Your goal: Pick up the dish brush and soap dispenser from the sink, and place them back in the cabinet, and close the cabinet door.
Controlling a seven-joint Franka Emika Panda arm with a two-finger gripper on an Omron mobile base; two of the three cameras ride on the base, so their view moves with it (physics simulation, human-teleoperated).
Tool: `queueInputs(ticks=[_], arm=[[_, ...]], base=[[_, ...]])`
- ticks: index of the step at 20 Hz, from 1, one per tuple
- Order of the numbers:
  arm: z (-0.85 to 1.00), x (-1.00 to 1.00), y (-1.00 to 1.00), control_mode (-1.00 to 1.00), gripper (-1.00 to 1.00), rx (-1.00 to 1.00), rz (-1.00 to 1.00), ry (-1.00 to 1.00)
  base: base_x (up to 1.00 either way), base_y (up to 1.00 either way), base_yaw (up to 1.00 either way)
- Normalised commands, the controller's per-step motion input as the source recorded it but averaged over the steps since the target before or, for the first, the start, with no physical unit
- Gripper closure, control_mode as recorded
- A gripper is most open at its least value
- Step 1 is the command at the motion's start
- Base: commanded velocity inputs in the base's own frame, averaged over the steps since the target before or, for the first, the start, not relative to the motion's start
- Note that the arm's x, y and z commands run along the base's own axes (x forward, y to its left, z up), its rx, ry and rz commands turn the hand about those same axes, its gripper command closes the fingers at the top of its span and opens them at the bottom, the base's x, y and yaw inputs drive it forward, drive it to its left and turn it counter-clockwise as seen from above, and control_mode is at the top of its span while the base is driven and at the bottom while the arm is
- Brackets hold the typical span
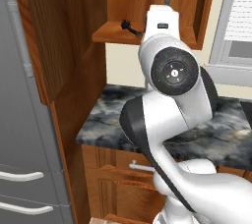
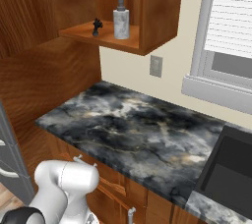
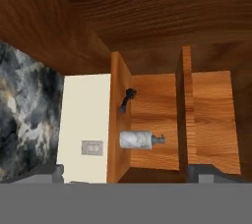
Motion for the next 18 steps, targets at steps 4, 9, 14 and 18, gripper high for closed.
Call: queueInputs(ticks=[4,9,14,18], arm=[[0.00,-0.39,0.17,-1.00,-1.00,-0.03,0.02,-0.07],[0.05,-0.38,0.32,-1.00,-1.00,-0.06,0.01,-0.07],[0.02,-0.36,0.38,-1.00,-1.00,-0.08,0.02,-0.12],[0.00,-0.22,0.40,-1.00,-1.00,-0.07,0.06,-0.02]], base=[[0.00,0.00,0.00],[0.00,0.00,0.00],[0.00,0.00,0.00],[0.00,0.00,0.00]])
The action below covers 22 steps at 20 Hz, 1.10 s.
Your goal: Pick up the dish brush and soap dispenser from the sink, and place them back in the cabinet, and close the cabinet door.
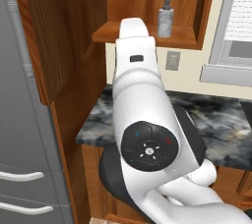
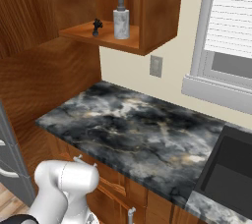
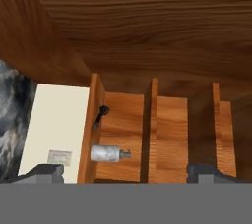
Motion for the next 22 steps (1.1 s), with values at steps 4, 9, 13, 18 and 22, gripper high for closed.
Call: queueInputs(ticks=[4,9,13,18,22], arm=[[0.00,-0.17,0.42,-1.00,-1.00,-0.07,0.06,0.00],[0.00,-0.20,0.46,-1.00,-1.00,-0.08,0.06,0.00],[0.00,-0.23,0.43,-1.00,-1.00,-0.07,0.06,0.00],[0.00,-0.14,0.36,-1.00,-1.00,-0.05,0.06,0.00],[0.00,-0.15,0.35,-1.00,-1.00,-0.04,0.05,0.00]], base=[[0.00,0.00,0.00],[0.00,0.00,0.00],[0.00,0.00,0.00],[0.00,0.00,0.00],[0.00,0.00,0.00]])
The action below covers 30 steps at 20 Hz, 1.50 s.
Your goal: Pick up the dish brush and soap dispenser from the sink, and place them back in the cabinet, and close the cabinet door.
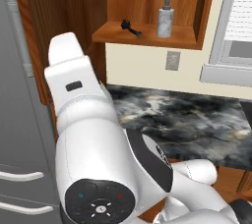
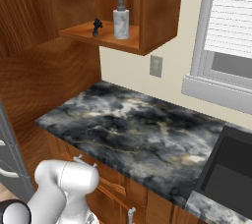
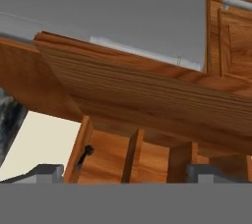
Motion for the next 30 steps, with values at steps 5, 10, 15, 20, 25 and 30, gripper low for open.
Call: queueInputs(ticks=[5,10,15,20,25,30], arm=[[0.00,-0.12,0.30,-1.00,-1.00,-0.03,0.04,0.00],[0.00,-0.02,0.28,-1.00,-1.00,-0.01,0.01,-0.03],[0.00,0.00,0.30,-1.00,-1.00,0.00,0.00,-0.08],[0.00,0.02,0.30,-1.00,-1.00,0.00,0.00,-0.11],[0.00,0.09,0.31,-1.00,-1.00,0.00,0.00,-0.11],[0.00,0.23,0.20,-1.00,-1.00,0.00,0.00,-0.10]], base=[[0.00,0.00,0.00],[0.00,0.00,0.00],[0.00,0.00,0.00],[0.00,0.00,0.00],[0.00,0.00,0.00],[0.00,0.00,0.00]])
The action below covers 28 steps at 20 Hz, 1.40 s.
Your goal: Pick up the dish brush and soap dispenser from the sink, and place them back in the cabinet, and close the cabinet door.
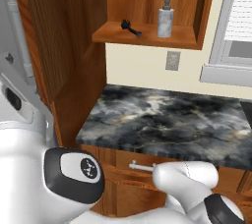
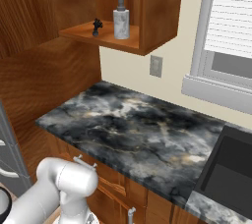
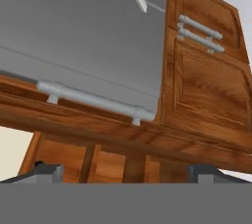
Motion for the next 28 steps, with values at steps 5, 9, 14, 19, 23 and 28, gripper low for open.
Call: queueInputs(ticks=[5,9,14,19,23,28], arm=[[0.00,0.31,0.16,-1.00,-1.00,0.00,0.00,-0.09],[0.00,0.30,0.13,-1.00,-1.00,0.00,0.00,-0.07],[0.00,0.20,0.12,-1.00,-1.00,0.00,0.00,-0.06],[-0.02,0.14,0.09,-1.00,-1.00,0.00,0.00,-0.03],[-0.06,0.19,0.05,-1.00,-1.00,0.00,0.00,-0.05],[-0.07,0.15,0.04,-1.00,-1.00,0.01,0.00,-0.02]], base=[[0.00,0.00,0.00],[0.00,0.00,0.00],[0.00,0.00,0.00],[0.00,0.00,0.00],[0.00,0.00,0.00],[0.00,0.00,0.00]])
